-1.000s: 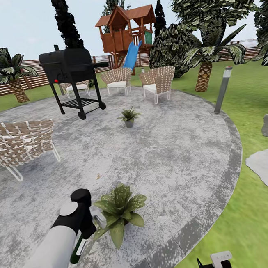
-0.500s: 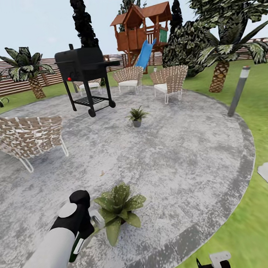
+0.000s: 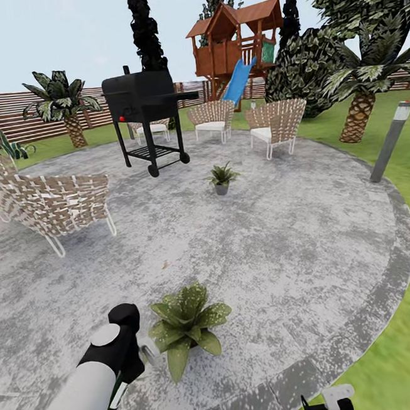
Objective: Pick up the pesticide atomizer in the garden and spray insectifuge to fully cover both potted plants in the garden.
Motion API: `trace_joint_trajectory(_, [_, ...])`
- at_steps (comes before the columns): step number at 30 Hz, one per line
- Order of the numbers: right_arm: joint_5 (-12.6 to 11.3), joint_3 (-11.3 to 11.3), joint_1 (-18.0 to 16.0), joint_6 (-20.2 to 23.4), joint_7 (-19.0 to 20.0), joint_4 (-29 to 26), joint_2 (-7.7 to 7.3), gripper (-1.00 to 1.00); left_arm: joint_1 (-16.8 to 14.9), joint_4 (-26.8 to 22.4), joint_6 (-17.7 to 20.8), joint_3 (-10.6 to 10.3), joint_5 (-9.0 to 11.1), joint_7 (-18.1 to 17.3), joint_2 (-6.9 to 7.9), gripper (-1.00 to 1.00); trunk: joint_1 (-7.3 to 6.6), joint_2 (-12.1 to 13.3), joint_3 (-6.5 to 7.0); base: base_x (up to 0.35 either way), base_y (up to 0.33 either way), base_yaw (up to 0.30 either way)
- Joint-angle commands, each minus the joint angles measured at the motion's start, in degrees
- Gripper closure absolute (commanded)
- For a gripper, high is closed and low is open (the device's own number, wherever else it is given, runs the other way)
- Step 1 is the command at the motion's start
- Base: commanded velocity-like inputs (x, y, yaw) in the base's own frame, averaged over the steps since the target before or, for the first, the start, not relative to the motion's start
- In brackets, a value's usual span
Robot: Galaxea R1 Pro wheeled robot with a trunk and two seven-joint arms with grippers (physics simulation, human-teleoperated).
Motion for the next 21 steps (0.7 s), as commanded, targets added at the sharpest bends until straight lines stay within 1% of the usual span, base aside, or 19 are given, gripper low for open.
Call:
trace_joint_trajectory(1, [0.49,0.20,-0.03,-0.13,-0.44,0.04,-0.04,-1.00,0.41,-0.03,0.60,0.31,-0.51,-0.37,-0.13,1.00,-0.01,-0.02,-0.05,0.000,0.000,0.000])
trace_joint_trajectory(2, [0.45,0.24,-0.03,-0.16,-0.39,0.04,-0.01,-1.00,0.73,-0.03,0.60,0.35,-0.48,0.40,-0.11,1.00,-0.01,-0.02,-0.05,0.000,0.000,0.000])
trace_joint_trajectory(3, [0.46,0.27,-0.03,-0.18,-0.28,0.04,0.36,-1.00,1.49,0.05,0.64,0.39,0.00,2.31,-0.11,1.00,-0.01,-0.02,-0.05,0.000,0.000,0.000])
trace_joint_trajectory(6, [0.49,0.19,-0.03,-0.18,-0.29,0.04,0.10,-1.00,1.79,-0.28,0.68,0.57,0.13,2.73,-0.23,1.00,-0.01,-0.02,-0.05,0.104,-0.072,0.000])
trace_joint_trajectory(8, [0.48,0.27,-0.03,-0.18,-0.27,0.04,0.41,-1.00,1.80,-0.63,0.69,0.57,0.13,2.74,-0.19,1.00,-0.01,-0.02,-0.05,0.189,-0.149,0.000])
trace_joint_trajectory(12, [0.43,0.24,-0.03,-0.18,-0.27,-0.02,0.38,-1.00,1.80,-0.69,0.69,0.57,0.13,2.74,-0.07,1.00,-0.01,-0.02,-0.05,0.099,-0.076,0.007])
trace_joint_trajectory(14, [0.41,0.26,-0.03,-0.18,-0.33,-0.01,0.38,-1.00,1.80,-0.77,0.69,0.57,0.13,2.74,-0.09,1.00,-0.01,-0.02,-0.05,0.010,-0.007,0.166])
trace_joint_trajectory(19, [0.40,0.20,-0.03,-0.18,-0.39,-0.03,0.35,-1.00,1.80,-0.46,0.69,0.50,0.13,2.74,-0.37,1.00,-0.01,-0.02,-0.05,0.001,-0.001,0.260])
trace_joint_trajectory(21, [0.40,0.19,-0.03,-0.18,-0.43,-0.02,0.12,-1.00,1.80,-0.20,0.69,0.56,0.18,2.74,-0.47,1.00,-0.01,-0.02,-0.05,0.000,0.000,0.095])
